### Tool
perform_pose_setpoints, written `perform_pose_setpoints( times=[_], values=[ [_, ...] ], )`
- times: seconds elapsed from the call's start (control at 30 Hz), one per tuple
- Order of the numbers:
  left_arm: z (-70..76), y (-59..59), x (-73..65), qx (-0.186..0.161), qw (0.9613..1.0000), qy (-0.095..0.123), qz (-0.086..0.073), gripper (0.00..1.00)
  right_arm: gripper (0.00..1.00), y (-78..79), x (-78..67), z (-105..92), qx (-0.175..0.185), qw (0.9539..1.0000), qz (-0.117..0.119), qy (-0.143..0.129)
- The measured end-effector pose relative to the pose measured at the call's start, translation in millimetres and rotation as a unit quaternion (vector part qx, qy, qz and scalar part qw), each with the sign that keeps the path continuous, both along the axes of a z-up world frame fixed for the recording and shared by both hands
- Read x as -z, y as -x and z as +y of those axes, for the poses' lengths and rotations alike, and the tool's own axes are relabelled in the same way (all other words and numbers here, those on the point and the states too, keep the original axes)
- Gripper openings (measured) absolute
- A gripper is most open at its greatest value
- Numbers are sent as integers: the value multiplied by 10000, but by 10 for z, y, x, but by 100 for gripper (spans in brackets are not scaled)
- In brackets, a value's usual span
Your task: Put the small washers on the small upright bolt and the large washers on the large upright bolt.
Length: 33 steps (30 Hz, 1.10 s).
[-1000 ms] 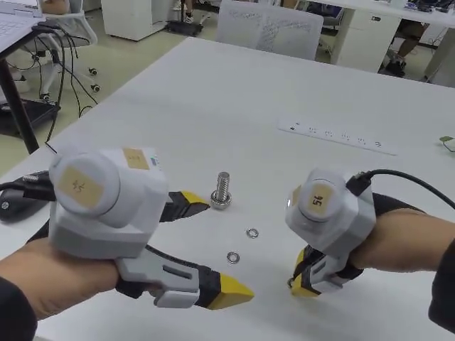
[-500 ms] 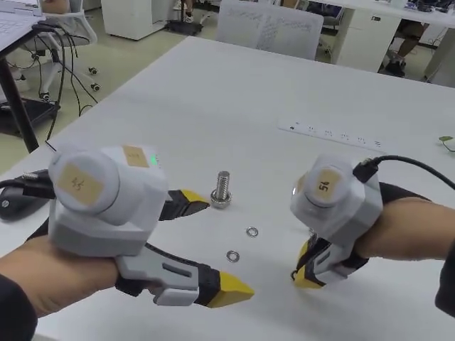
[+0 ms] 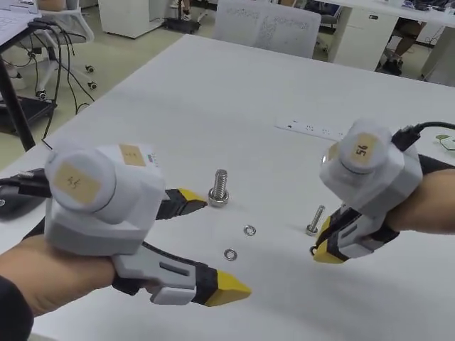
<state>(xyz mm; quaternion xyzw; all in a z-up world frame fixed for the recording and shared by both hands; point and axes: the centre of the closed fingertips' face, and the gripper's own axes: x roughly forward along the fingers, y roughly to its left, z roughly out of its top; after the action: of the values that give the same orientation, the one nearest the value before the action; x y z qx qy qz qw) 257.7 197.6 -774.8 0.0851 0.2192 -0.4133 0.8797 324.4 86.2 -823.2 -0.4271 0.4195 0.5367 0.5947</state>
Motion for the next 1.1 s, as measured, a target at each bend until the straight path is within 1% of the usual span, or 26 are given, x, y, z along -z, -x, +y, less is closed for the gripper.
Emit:
perform_pose_setpoints(
  times=[0.17,0.37,0.5,0.63,0.7,0.73,0.77,0.97,1.1],
  values=[
    [-9,-4,-2,2,10000,11,-3,77,13,-118,-105,-55,109,9999,-126,-23],
    [-11,-3,-3,-3,10000,16,2,77,13,-260,-239,-68,178,9994,-292,-70],
    [-11,1,2,0,10000,5,11,77,13,-363,-278,-64,183,9991,-389,-40],
    [-9,-1,6,-4,10000,6,20,77,13,-476,-266,-54,154,9990,-416,0],
    [-8,-3,5,-10,10000,8,21,77,13,-502,-264,-51,139,9990,-430,30],
    [-8,-3,4,-11,10000,8,22,77,13,-558,-263,-64,108,9988,-474,75],
    [-9,-3,2,-12,10000,11,21,77,13,-581,-266,-61,87,9987,-500,84],
    [-7,-5,16,-7,10000,-6,48,77,13,-653,-268,-35,52,9984,-538,142],
    [-7,-10,19,-2,10000,-2,56,77,13,-684,-220,-17,15,9987,-490,163]
  ],
)
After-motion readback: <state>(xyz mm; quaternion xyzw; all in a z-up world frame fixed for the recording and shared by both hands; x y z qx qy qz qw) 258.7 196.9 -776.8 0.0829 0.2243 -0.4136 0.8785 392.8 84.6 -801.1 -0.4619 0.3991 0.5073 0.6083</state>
